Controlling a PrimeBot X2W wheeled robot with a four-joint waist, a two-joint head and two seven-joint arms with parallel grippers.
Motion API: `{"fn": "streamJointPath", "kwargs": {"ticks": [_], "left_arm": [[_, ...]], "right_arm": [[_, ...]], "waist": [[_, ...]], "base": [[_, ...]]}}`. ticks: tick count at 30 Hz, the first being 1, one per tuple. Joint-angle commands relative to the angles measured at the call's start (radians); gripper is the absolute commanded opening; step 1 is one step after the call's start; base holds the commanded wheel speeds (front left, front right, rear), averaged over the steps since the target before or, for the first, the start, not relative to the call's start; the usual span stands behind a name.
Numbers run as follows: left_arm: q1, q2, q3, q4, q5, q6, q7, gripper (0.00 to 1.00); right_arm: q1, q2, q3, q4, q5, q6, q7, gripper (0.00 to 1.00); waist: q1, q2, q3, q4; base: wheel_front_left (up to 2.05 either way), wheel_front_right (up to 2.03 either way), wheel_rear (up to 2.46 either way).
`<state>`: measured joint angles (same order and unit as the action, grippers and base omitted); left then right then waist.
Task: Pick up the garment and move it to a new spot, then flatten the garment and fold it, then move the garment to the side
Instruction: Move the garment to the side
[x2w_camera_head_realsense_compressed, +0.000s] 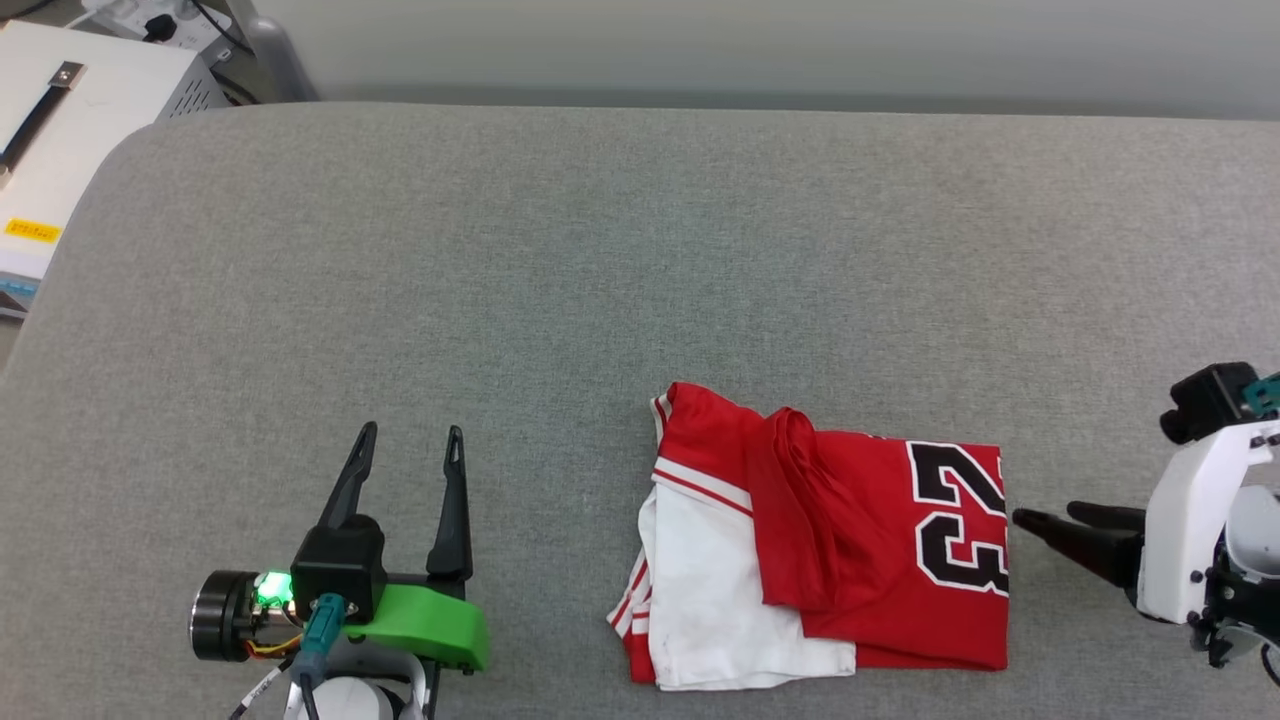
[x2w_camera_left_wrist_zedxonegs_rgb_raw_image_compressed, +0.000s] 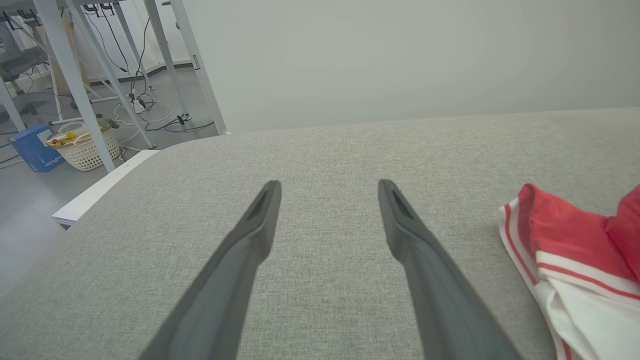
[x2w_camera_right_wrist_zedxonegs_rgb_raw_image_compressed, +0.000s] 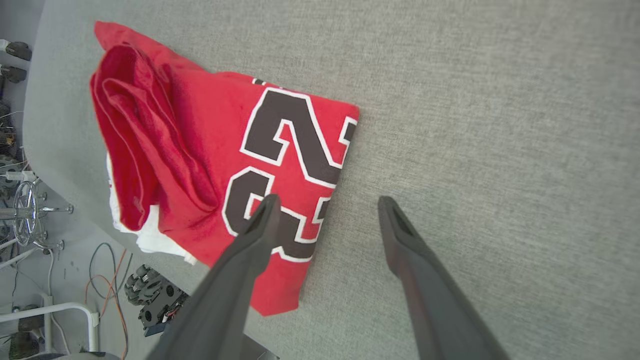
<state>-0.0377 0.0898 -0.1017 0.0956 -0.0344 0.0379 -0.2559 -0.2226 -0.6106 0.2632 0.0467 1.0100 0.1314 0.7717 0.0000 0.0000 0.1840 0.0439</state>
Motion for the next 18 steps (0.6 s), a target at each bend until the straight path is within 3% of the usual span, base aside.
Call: {"fn": "streamJointPath", "kwargs": {"ticks": [1, 12, 18], "left_arm": [[-0.024, -0.006, -0.001, -0.002, 0.008, -0.005, -0.006, 1.00], [-0.061, -0.012, -0.009, 0.002, 0.011, -0.006, -0.006, 1.00], [-0.073, -0.014, -0.013, 0.006, 0.011, -0.004, -0.006, 1.00]], "right_arm": [[0.005, 0.009, 0.017, 0.015, 0.009, -0.001, 0.004, 1.00], [-0.071, 0.078, 0.134, 0.140, 0.050, -0.001, -0.079, 1.00], [-0.104, 0.082, 0.223, 0.188, 0.068, -0.001, -0.126, 1.00]], "waist": [[0.0000, 0.0000, 0.020, 0.017], [0.0000, 0.0000, 0.068, 0.047], [0.0000, 0.0000, 0.073, 0.060]], "base": [[0.00, 0.00, 0.00], [0.00, 0.00, 0.00], [0.00, 0.00, 0.00]]}}
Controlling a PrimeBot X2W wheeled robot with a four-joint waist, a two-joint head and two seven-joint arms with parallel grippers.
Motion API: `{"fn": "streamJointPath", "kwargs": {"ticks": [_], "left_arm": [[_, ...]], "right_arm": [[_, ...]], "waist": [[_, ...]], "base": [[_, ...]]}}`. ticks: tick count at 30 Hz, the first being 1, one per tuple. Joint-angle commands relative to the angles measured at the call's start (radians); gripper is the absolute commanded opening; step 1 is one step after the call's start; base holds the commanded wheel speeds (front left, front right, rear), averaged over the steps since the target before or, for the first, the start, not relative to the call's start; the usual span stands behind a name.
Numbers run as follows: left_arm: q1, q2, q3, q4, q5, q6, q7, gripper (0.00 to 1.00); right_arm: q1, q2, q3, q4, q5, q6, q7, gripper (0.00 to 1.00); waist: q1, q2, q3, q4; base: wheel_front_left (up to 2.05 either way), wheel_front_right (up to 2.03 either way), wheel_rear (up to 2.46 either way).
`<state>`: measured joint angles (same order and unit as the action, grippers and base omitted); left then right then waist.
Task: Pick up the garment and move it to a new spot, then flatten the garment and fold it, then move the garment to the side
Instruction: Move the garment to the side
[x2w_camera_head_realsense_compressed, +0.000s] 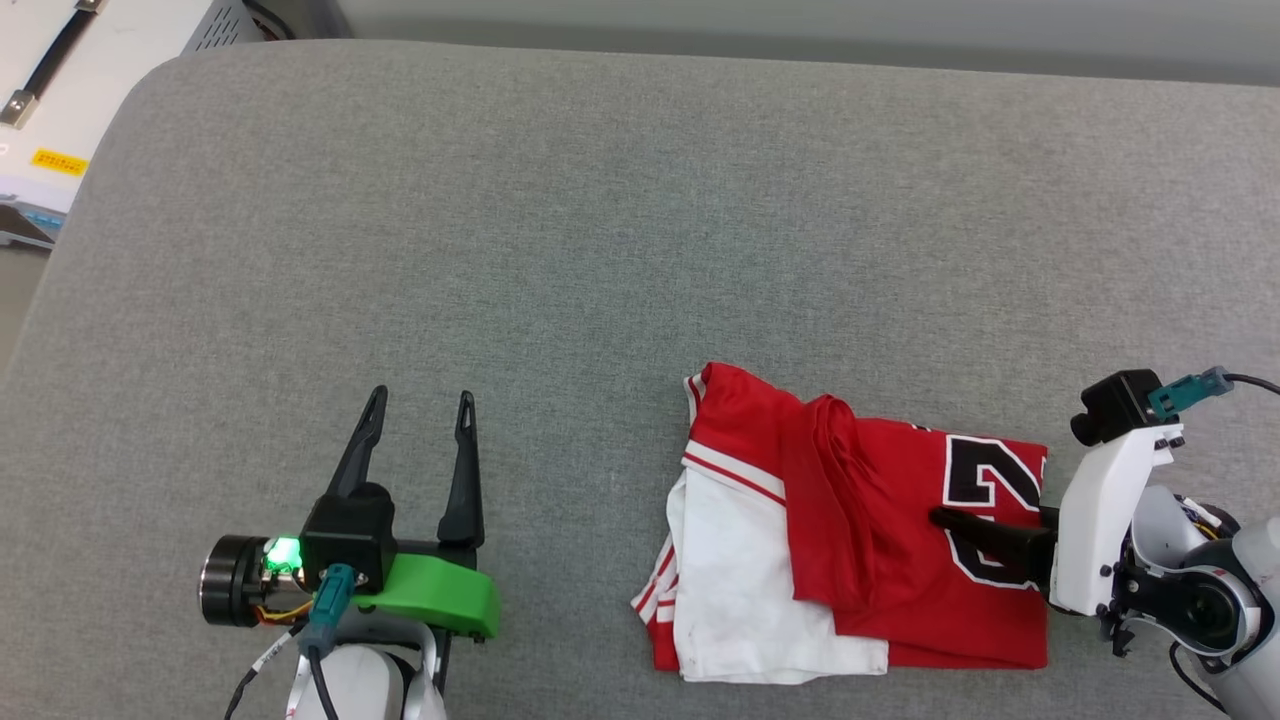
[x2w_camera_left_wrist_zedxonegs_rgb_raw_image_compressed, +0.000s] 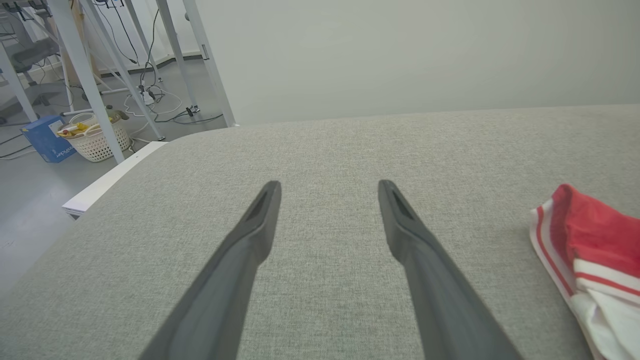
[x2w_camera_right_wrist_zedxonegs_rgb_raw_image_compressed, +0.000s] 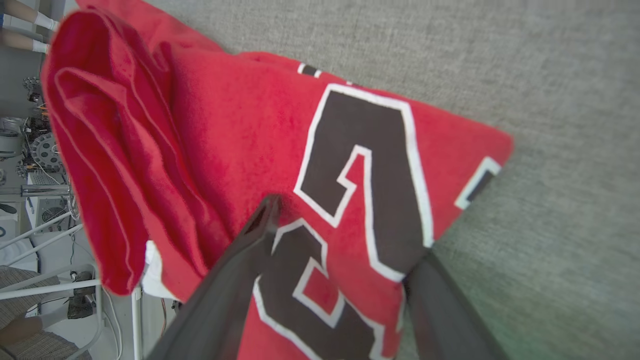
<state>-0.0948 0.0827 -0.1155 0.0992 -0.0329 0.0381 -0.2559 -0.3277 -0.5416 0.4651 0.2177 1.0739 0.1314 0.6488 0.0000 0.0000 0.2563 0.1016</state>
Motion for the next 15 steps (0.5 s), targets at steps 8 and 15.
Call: {"fn": "streamJointPath", "kwargs": {"ticks": [8, 15], "left_arm": [[0.000, -0.009, 0.008, 0.009, 0.006, 0.000, -0.006, 1.00], [0.018, -0.008, 0.012, 0.010, 0.007, 0.000, -0.006, 1.00]], "right_arm": [[-0.023, -0.038, 0.103, -0.014, 0.039, -0.001, -0.097, 0.00], [-0.067, -0.120, 0.155, -0.094, 0.014, -0.001, -0.187, 0.00]], "waist": [[0.0000, 0.0000, -0.020, -0.004], [0.0000, 0.0000, -0.051, -0.044]], "base": [[0.00, 0.00, 0.00], [0.00, 0.00, 0.00]]}}
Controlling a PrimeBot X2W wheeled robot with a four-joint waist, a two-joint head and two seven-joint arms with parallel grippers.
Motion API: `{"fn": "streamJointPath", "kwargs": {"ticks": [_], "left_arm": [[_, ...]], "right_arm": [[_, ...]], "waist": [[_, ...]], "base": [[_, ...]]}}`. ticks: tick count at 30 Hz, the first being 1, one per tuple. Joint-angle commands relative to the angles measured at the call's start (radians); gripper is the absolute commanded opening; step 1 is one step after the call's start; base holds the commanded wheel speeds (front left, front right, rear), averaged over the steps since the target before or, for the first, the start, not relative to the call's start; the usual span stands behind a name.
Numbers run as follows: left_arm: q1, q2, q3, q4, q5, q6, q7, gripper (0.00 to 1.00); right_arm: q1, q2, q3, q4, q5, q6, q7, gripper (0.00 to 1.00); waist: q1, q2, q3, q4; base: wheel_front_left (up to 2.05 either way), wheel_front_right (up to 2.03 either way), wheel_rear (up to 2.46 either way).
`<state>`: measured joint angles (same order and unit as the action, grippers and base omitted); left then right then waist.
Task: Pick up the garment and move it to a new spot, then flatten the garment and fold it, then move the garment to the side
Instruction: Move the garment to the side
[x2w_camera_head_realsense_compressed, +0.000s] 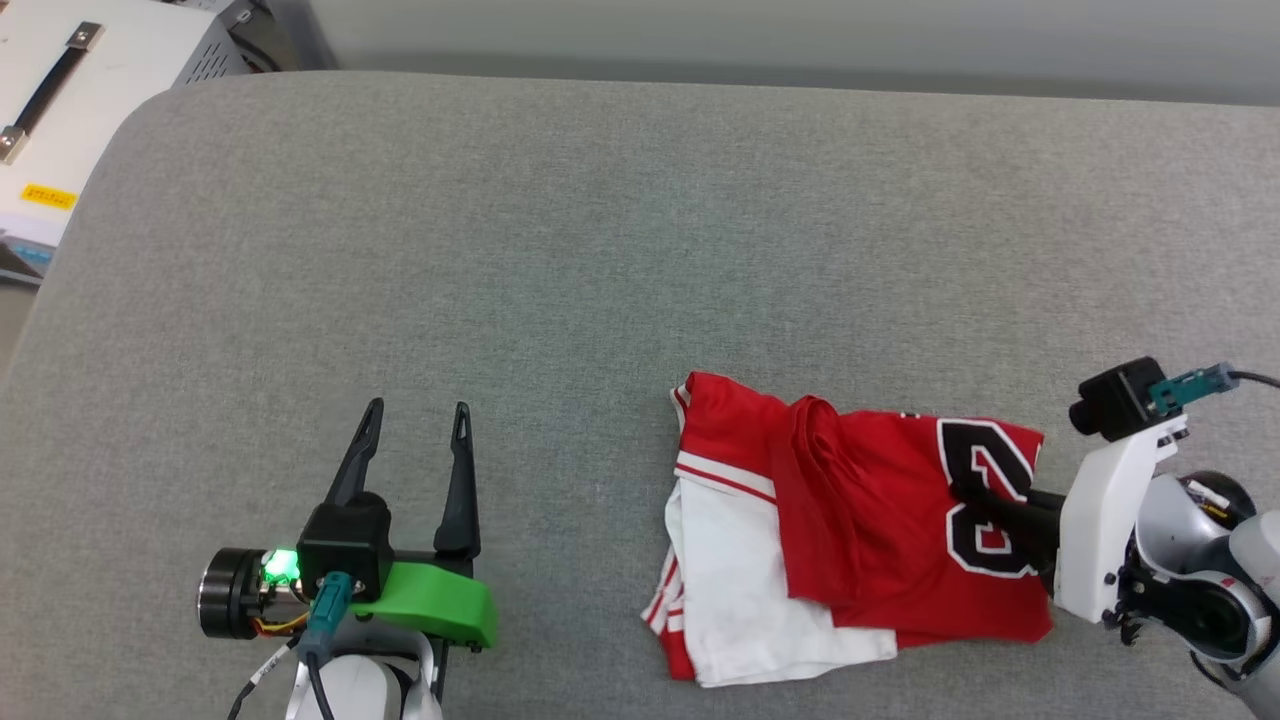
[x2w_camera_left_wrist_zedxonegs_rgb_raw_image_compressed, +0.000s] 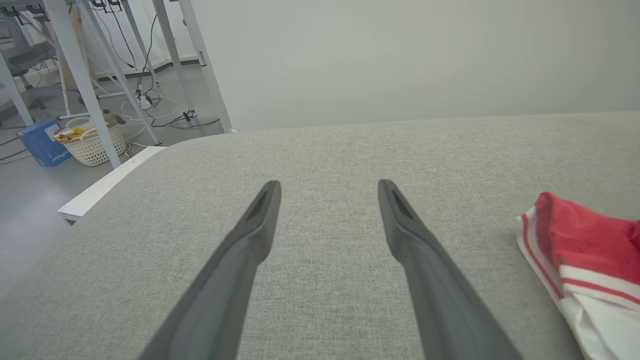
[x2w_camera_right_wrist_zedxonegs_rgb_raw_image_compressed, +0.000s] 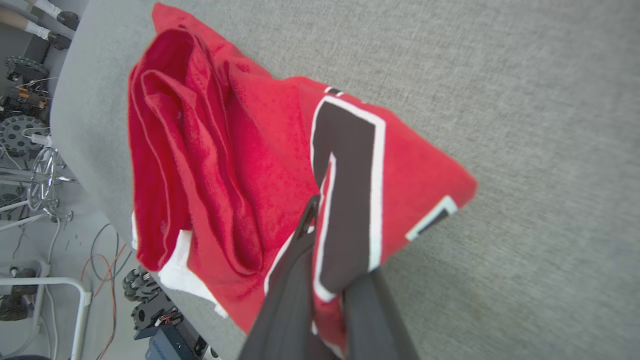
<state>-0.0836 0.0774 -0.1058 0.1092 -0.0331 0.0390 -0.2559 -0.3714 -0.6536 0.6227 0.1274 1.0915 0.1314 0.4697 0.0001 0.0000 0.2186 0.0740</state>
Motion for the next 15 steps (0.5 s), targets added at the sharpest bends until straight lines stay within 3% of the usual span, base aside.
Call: {"fn": "streamJointPath", "kwargs": {"ticks": [1, 8, 15], "left_arm": [[0.010, -0.002, 0.002, -0.001, 0.007, -0.001, -0.006, 1.00], [0.028, 0.002, 0.011, -0.007, 0.007, 0.001, -0.006, 1.00], [0.032, 0.007, 0.026, -0.021, 0.006, 0.006, -0.006, 1.00]], "right_arm": [[-0.032, -0.025, 0.003, -0.015, -0.010, -0.001, -0.020, 0.00], [-0.086, -0.134, 0.044, -0.087, -0.080, -0.001, -0.050, 0.00], [-0.093, -0.211, 0.001, -0.106, -0.091, -0.001, -0.069, 0.00]], "waist": [[-0.0001, 0.0000, -0.017, -0.026], [-0.0001, 0.0000, -0.038, -0.105], [-0.0001, 0.0000, -0.037, -0.177]], "base": [[0.00, 0.00, 0.00], [0.00, 0.00, 0.00], [0.00, 0.00, 0.00]]}}
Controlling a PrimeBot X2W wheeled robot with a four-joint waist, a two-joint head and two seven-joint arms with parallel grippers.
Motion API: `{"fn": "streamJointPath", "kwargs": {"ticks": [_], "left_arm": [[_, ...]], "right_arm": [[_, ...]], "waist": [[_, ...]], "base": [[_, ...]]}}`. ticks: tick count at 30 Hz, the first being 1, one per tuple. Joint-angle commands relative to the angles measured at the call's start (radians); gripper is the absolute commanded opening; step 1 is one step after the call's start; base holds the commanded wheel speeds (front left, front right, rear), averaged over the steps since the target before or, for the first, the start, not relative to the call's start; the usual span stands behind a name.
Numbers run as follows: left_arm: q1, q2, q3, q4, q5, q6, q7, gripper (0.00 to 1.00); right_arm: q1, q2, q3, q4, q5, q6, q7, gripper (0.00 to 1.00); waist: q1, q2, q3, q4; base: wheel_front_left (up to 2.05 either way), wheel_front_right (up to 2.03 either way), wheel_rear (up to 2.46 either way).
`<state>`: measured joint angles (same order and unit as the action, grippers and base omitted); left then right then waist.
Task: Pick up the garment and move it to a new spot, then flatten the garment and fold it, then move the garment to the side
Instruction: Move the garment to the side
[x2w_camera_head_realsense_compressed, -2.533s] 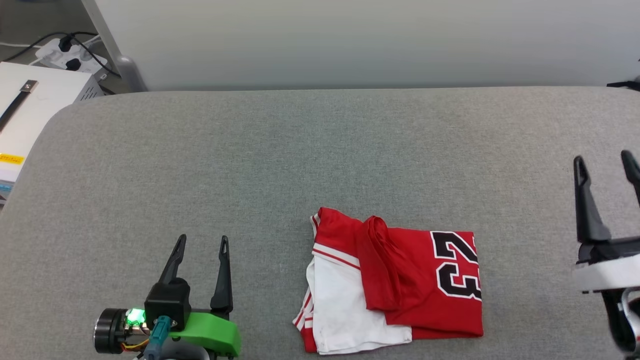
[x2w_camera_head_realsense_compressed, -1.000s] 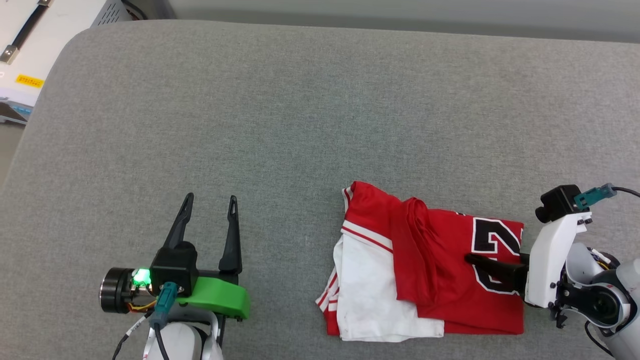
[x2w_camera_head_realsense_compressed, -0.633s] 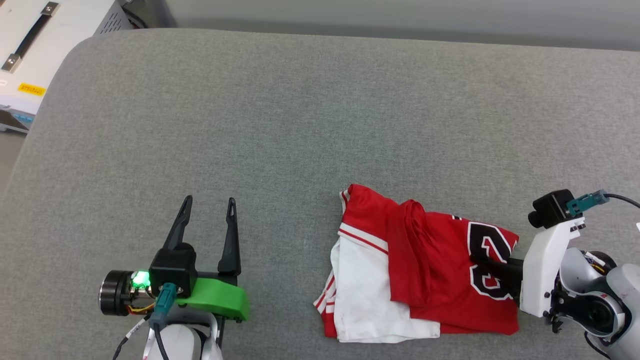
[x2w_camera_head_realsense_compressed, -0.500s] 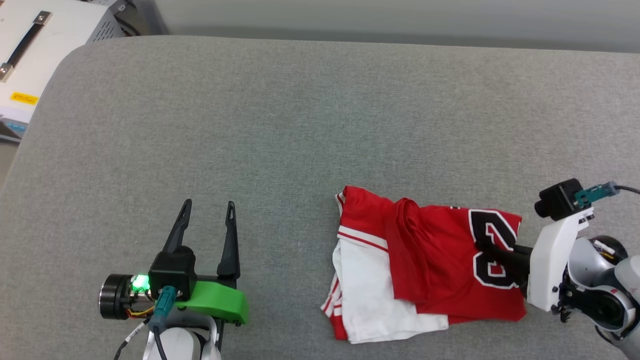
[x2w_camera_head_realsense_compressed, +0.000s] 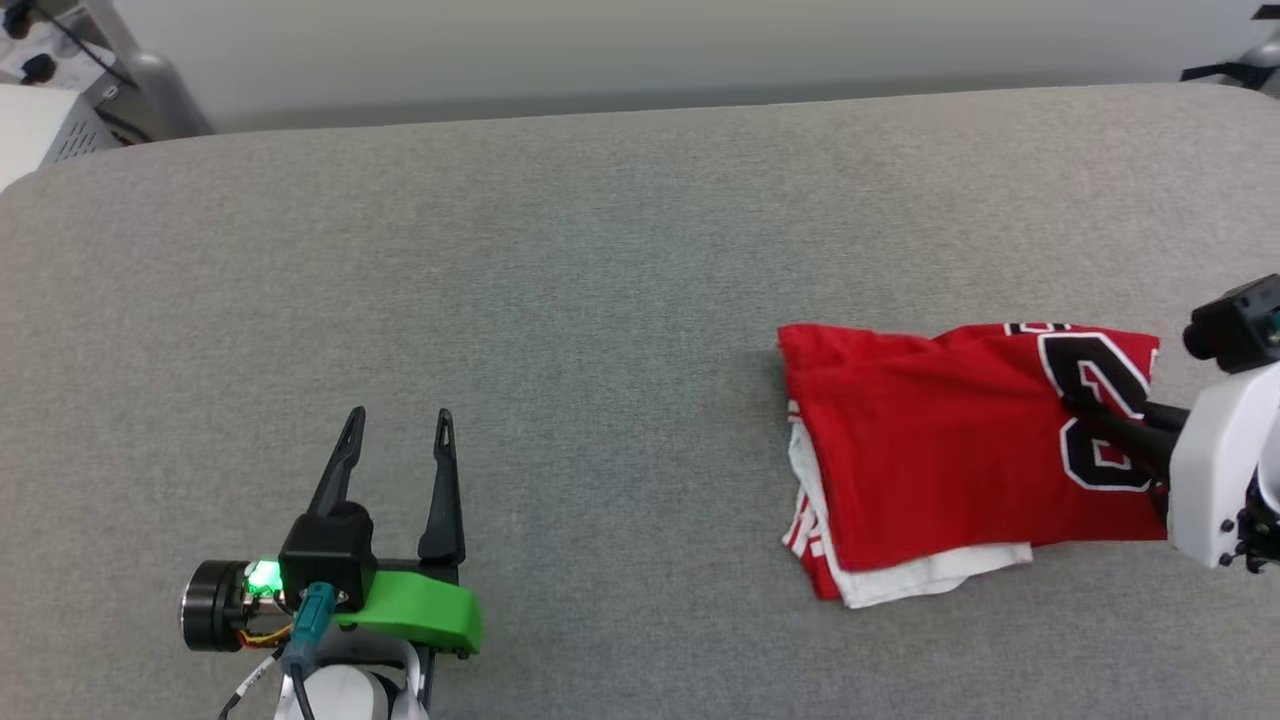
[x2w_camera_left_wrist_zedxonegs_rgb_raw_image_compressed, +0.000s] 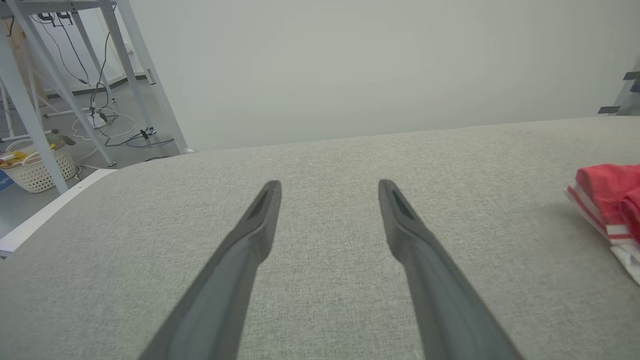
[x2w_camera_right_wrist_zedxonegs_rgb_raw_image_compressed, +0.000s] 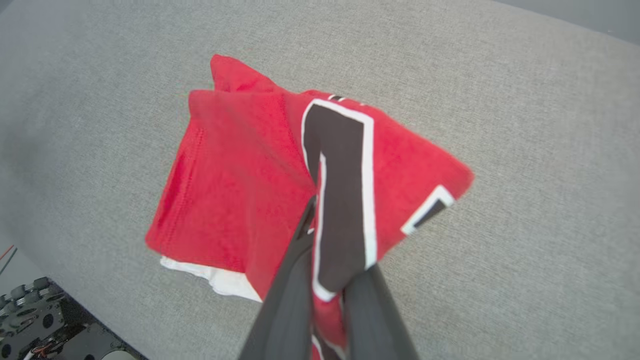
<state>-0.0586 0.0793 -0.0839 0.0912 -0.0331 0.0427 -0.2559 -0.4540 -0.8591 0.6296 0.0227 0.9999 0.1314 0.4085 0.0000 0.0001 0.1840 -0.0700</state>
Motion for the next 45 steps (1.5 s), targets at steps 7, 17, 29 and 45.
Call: {"fn": "streamJointPath", "kwargs": {"ticks": [7, 17, 29, 45], "left_arm": [[-0.005, 0.017, 0.012, -0.029, 0.015, 0.005, -0.006, 1.00], [-0.096, 0.042, -0.004, -0.097, 0.037, -0.003, -0.006, 1.00], [-0.183, 0.054, -0.030, -0.180, 0.052, 0.013, -0.006, 1.00], [-0.181, 0.068, -0.041, -0.169, 0.036, 0.037, -0.006, 1.00]], "right_arm": [[-0.034, -0.044, -0.076, 0.050, 0.013, -0.001, 0.013, 0.00], [-0.116, -0.184, -0.207, 0.247, -0.009, -0.001, 0.058, 0.00], [-0.236, -0.246, -0.287, 0.530, -0.041, -0.001, -0.012, 0.00], [-0.339, -0.194, -0.229, 0.721, -0.121, -0.001, -0.171, 1.00]], "waist": [[0.0000, -0.0001, 0.046, -0.081], [0.0000, -0.0001, 0.221, -0.048], [0.0000, -0.0001, 0.381, -0.028], [0.0000, -0.0001, 0.325, -0.030]], "base": [[0.00, 0.00, 0.00], [0.00, 0.00, 0.00], [0.00, 0.00, 0.00], [0.00, 0.00, 0.00]]}}
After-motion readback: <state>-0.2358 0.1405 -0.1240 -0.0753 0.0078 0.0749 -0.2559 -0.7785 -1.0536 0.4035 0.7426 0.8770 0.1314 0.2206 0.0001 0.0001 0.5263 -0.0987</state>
